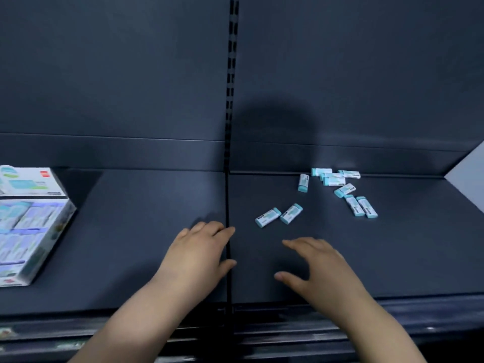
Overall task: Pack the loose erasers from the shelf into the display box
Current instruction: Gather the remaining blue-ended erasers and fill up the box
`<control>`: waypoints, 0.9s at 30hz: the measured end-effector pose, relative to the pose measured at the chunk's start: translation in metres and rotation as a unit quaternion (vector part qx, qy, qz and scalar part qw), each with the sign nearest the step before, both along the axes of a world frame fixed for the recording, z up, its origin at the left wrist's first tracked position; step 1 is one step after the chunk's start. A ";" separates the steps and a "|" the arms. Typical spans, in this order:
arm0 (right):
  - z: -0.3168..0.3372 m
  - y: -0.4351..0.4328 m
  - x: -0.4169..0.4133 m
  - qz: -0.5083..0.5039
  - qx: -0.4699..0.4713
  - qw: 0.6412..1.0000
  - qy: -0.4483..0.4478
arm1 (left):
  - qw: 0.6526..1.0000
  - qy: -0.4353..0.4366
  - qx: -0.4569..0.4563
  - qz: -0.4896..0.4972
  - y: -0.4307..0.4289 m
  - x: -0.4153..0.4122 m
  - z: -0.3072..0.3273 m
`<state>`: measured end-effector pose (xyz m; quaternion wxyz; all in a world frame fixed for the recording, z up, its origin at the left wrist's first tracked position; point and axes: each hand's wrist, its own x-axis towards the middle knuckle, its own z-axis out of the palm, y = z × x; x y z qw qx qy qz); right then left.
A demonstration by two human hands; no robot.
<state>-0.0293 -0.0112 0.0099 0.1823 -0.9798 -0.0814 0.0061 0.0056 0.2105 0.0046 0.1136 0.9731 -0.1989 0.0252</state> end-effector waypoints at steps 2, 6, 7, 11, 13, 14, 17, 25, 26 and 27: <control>-0.001 -0.001 0.001 -0.026 0.013 1.000 -0.003 | 0.999 0.026 -0.023 -0.011 -0.004 0.010 -0.002; -0.001 -0.005 0.005 -0.071 0.041 0.997 0.003 | 0.996 0.057 -0.068 -0.027 -0.015 0.031 -0.004; -0.001 -0.008 0.009 -0.082 0.039 0.996 0.003 | 0.995 0.060 -0.076 -0.034 -0.021 0.037 -0.005; -0.008 -0.017 0.039 -0.135 0.049 0.990 0.000 | 0.993 0.058 -0.084 -0.063 -0.053 0.057 -0.011; -0.013 -0.016 0.060 -0.146 0.049 0.988 0.021 | 0.994 0.063 -0.070 -0.056 -0.068 0.063 -0.014; -0.017 -0.015 0.070 -0.143 0.049 0.988 0.034 | 0.995 0.069 -0.056 -0.044 -0.074 0.066 -0.015; -0.025 -0.017 0.094 -0.123 0.034 0.990 0.055 | 0.996 0.091 -0.016 0.006 -0.086 0.073 -0.017; -0.028 -0.062 0.119 0.008 0.077 0.993 0.089 | 0.975 0.128 -0.106 0.149 -0.117 0.063 -0.003; -0.027 -0.068 0.121 0.031 0.079 0.991 0.101 | 0.972 0.131 -0.113 0.159 -0.122 0.061 -0.003; -0.026 -0.075 0.122 0.052 0.078 0.989 0.115 | 0.970 0.133 -0.115 0.168 -0.127 0.060 -0.002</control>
